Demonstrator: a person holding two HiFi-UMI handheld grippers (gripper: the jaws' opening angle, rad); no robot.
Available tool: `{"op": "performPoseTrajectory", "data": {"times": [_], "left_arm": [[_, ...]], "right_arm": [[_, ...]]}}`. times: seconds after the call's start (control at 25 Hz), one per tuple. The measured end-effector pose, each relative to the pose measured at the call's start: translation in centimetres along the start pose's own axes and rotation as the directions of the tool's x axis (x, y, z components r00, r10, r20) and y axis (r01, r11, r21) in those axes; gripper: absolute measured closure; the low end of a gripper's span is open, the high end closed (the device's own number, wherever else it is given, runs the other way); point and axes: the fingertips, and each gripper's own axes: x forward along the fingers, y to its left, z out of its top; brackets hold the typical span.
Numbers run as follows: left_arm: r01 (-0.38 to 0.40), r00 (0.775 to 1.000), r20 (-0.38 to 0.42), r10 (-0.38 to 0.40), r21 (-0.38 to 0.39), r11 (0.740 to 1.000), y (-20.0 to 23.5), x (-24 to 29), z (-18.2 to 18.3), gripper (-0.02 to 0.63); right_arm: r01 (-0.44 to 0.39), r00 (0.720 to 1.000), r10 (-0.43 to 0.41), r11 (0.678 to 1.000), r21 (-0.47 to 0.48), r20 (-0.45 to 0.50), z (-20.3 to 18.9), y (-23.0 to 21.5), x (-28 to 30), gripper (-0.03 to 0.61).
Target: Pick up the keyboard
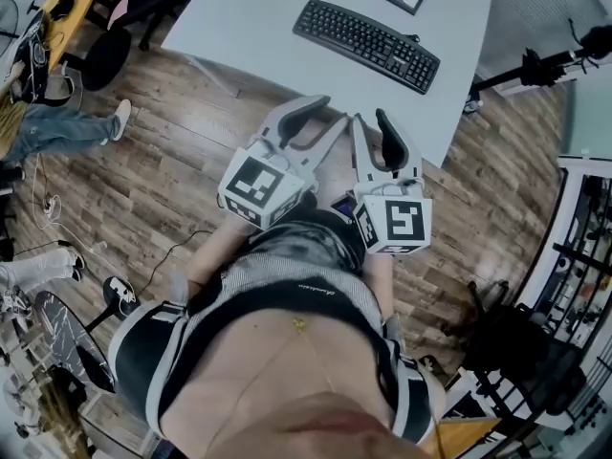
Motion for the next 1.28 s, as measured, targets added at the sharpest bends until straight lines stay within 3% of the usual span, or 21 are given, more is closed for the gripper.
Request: {"op": "performPoseTrajectory", "data": {"times": [0.56, 1.28], "left_arm": [[0.033, 0.999, -0.010, -0.033, 0.013, 0.999, -0.1, 3.2, 0.4, 0.505], [0.129, 0.992, -0.005, -0.129, -0.004, 0.992, 4.7, 10.5, 2.1, 0.505]], "right_arm": [[0.046, 0.999, -0.046, 0.999, 0.003, 0.006, 0.3, -2.9, 0.1, 0.448], [0.160, 0.987, -0.160, 0.987, 0.020, 0.017, 1.8, -8.4, 6.1, 0.445]]}}
